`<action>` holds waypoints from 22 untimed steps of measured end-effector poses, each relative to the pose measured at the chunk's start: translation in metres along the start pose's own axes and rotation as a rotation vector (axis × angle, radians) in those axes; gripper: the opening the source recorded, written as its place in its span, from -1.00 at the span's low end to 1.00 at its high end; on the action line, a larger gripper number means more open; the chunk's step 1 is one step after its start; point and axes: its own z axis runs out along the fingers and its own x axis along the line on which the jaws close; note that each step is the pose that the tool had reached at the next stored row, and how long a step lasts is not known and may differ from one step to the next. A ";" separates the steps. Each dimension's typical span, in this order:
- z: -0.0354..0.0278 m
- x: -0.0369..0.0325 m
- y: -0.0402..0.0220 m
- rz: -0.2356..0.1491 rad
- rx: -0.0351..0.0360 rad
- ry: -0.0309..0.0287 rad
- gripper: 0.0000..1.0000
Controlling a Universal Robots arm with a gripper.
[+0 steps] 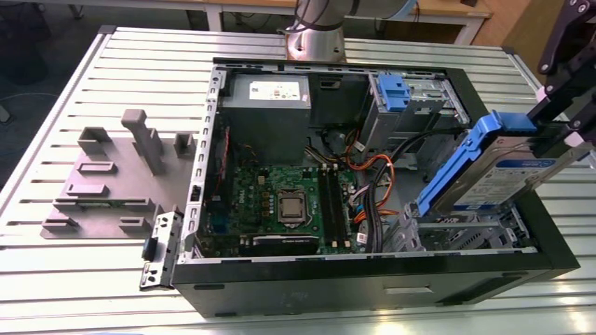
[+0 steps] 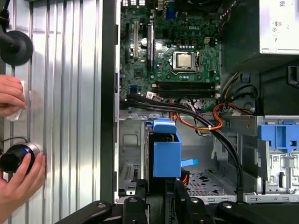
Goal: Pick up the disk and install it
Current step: 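Pick up the disk, then insert the disk into the insertion slot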
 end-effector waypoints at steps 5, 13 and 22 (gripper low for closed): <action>0.0019 0.0000 -0.0001 -0.020 -0.0010 0.0015 -0.31; 0.0039 0.0001 -0.0002 0.014 0.0006 0.0007 -0.31; 0.0065 0.0000 0.0000 0.015 0.0006 0.0003 -0.31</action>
